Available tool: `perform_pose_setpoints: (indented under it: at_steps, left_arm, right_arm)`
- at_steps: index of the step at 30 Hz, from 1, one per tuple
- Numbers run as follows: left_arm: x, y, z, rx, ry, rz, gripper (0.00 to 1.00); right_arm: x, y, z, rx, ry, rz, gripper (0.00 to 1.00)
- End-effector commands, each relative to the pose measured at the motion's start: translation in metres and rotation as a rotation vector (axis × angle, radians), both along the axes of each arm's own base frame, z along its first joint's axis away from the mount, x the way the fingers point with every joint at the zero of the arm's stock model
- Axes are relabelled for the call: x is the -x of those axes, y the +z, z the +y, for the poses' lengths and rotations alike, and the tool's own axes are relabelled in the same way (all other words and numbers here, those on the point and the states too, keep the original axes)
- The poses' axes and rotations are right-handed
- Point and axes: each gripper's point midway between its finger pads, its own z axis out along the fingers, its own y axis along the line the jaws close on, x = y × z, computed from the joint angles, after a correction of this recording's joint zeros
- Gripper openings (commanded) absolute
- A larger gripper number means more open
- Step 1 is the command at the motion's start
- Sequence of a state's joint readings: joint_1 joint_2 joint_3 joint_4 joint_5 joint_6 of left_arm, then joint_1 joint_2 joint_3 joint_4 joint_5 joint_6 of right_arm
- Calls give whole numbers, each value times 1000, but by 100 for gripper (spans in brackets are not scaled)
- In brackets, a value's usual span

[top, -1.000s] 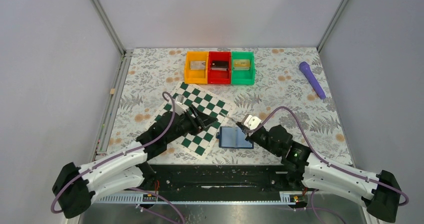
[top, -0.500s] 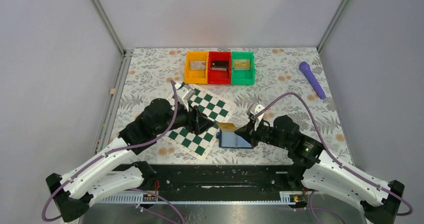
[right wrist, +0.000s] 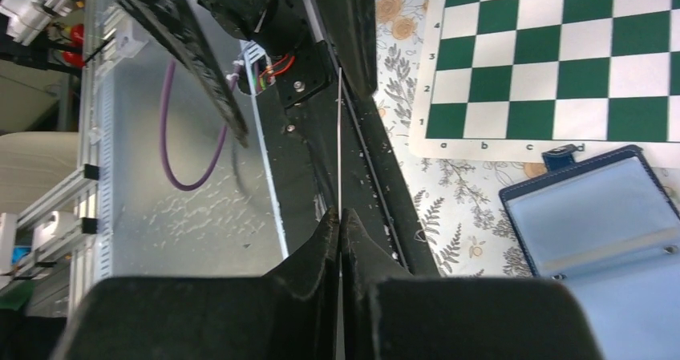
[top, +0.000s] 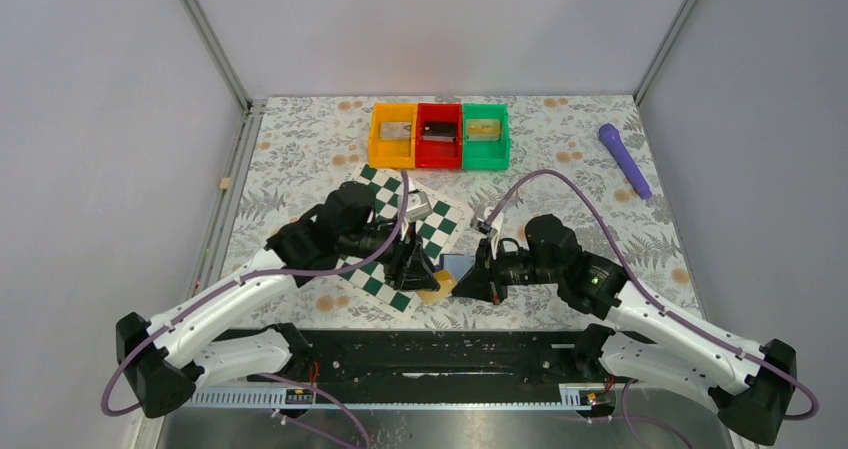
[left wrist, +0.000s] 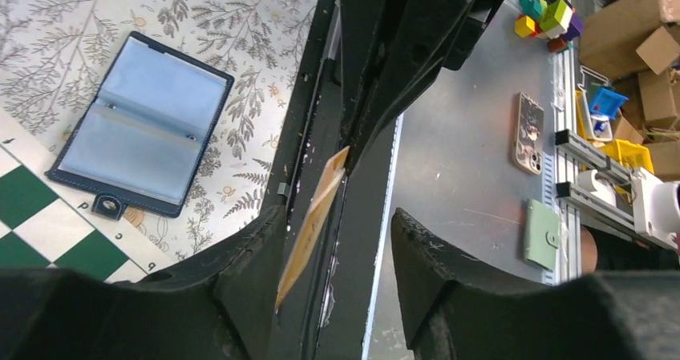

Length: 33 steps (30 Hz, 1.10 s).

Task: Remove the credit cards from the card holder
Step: Place the credit card in the storage box.

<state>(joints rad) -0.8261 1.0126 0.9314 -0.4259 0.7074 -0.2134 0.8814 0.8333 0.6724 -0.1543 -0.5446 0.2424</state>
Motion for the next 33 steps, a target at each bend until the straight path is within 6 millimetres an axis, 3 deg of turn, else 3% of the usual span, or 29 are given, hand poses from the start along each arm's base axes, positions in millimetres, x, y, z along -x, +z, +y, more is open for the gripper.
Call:
perform_pose_setpoints:
  at_steps: [1, 5, 11, 13, 16, 17, 19, 21, 23, 26, 33]
  left_arm:
    - [6, 15, -10, 42, -96, 2, 49]
    - [2, 7, -16, 22, -109, 29, 48]
    - [3, 17, -24, 61, -142, 41, 40]
    - [6, 16, -24, 62, -158, 55, 31]
    - [12, 17, -23, 80, -188, 73, 7]
    - [12, 18, -24, 89, -182, 80, 0]
    - [8, 23, -25, 110, -147, 74, 0]
    - [2, 28, -26, 130, -91, 97, 0]
    - [-10, 35, -27, 167, -15, 125, 0]
    - [-32, 40, -30, 236, 131, 197, 0]
    - [-86, 63, -18, 558, 486, 345, 0]
  right_arm:
    - [7, 26, 9, -85, 44, 29, 0]
    - [9, 24, 10, -81, 57, 53, 0]
    - [9, 23, 12, -75, 63, 78, 0]
    - [8, 23, 13, -72, 56, 85, 0]
    - [5, 25, 13, -74, 39, 86, 1]
    - [2, 24, 13, -71, 24, 87, 5]
    - [-6, 25, 13, -70, -28, 81, 16]
    - [-17, 26, 10, -73, -110, 69, 22]
    - [-33, 29, 3, -99, -236, 59, 39]
    - [-53, 44, -5, -229, -392, 33, 53]
    - [-79, 59, -36, -536, -656, 47, 57]
